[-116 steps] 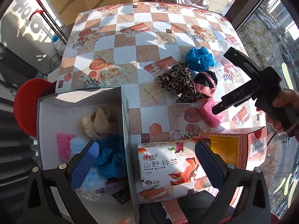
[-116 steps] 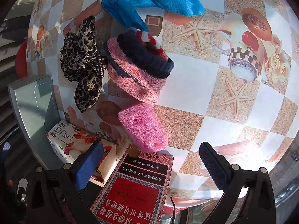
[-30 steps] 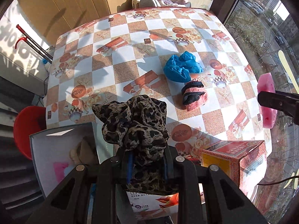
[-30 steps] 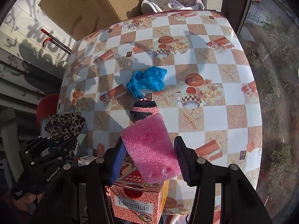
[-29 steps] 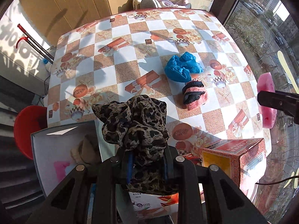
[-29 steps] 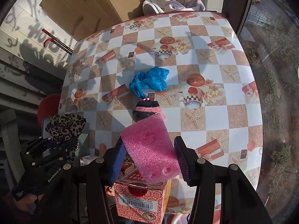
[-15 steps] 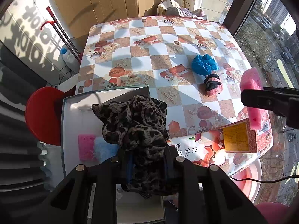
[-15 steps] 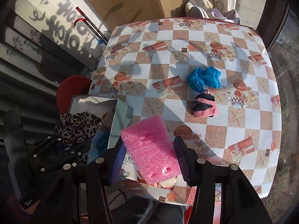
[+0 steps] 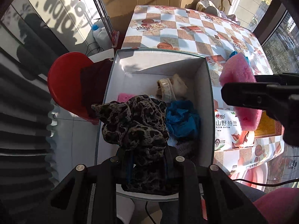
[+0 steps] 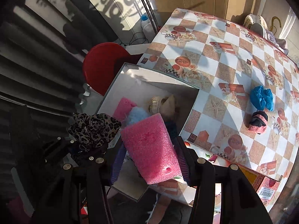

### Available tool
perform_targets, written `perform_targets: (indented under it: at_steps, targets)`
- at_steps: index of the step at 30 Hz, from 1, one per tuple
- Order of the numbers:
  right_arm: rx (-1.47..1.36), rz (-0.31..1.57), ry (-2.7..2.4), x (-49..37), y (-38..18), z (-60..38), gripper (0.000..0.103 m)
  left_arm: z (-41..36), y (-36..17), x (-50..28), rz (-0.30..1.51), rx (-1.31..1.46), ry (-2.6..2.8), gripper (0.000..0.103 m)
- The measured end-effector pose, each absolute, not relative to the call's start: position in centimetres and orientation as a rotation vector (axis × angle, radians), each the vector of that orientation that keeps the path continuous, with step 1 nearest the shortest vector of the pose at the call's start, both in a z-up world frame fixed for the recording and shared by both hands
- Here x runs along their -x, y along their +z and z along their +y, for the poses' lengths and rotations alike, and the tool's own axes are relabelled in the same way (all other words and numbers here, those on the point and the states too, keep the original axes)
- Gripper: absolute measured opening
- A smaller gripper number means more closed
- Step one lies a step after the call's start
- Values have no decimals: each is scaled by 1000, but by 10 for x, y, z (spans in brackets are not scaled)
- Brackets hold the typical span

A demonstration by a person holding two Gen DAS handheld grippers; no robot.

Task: Organize soft objects
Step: 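Lift the scrunchie and pink sponge and carry them over the white box, then hold the scrunchie and pink sponge above the box interior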

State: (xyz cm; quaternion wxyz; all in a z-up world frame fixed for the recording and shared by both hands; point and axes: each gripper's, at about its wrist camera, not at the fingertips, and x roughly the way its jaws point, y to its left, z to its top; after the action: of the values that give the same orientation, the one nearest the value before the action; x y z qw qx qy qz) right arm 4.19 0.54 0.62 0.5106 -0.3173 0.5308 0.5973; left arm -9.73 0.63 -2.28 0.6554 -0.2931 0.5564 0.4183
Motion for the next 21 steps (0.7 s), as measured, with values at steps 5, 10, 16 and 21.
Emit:
perform_targets:
  at_steps: [5, 10, 16, 21]
  targets:
    - [827, 1292, 1454, -23, -4, 4, 54, 3, -28, 111, 1264, 697, 969, 26]
    - [843, 1301, 1448, -19, -9, 6, 54, 3, -30, 116, 1260, 709, 978, 26]
    - [846, 1304, 1437, -18, -11, 8, 54, 4, -33, 115, 1265, 712, 969, 26]
    - [841, 1311, 1427, -20, -12, 8, 54, 5, -34, 113, 1271, 708, 964, 26]
